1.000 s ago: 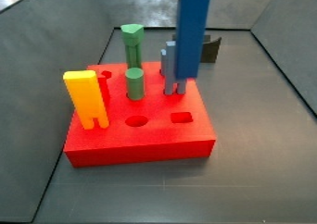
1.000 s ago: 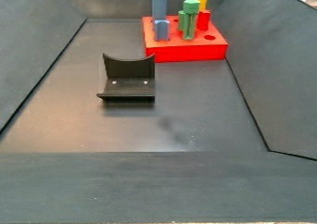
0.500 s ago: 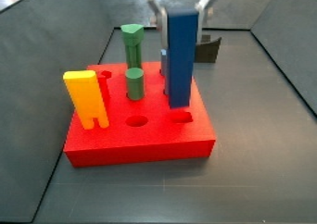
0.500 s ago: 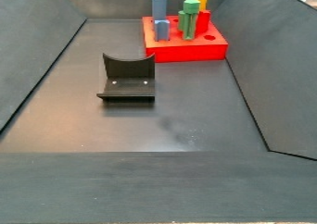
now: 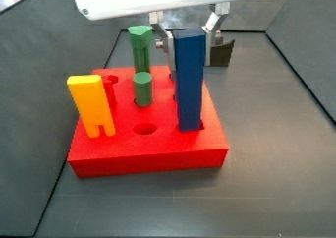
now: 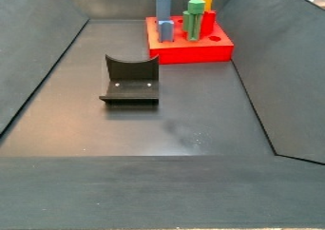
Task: Pick up the rectangle object. Move up. Place the rectangle object on the fixture. Regrasp the rectangle object. Move to above the board. Insert the rectangle object.
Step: Insert the rectangle object.
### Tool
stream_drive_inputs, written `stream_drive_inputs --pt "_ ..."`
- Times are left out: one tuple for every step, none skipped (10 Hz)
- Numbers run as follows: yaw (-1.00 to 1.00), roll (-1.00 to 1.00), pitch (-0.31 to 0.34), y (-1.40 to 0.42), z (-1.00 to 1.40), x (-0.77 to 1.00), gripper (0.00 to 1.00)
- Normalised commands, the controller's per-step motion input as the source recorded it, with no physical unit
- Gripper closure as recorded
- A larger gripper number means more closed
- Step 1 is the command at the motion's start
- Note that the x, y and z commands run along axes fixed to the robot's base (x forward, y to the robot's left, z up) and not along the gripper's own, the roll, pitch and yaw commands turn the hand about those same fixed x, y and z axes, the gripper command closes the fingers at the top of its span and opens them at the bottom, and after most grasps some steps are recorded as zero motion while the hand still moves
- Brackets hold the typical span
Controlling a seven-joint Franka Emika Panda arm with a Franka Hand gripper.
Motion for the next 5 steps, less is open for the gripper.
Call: stream_drive_inputs --pt "0.00 0.03 0.000 0.00 -0.22 0.06 1.00" --pt "-0.02 0.10 0.046 0.03 -0.21 0.17 1.00" --pt "-0.05 0.11 0.094 0.07 -0.19 0.23 1.00" --pt "-0.04 0.16 0.091 0.00 -0.29 0.23 1.00" --pt "-0.03 0.19 0.109 0.00 -0.32 0.22 1.00"
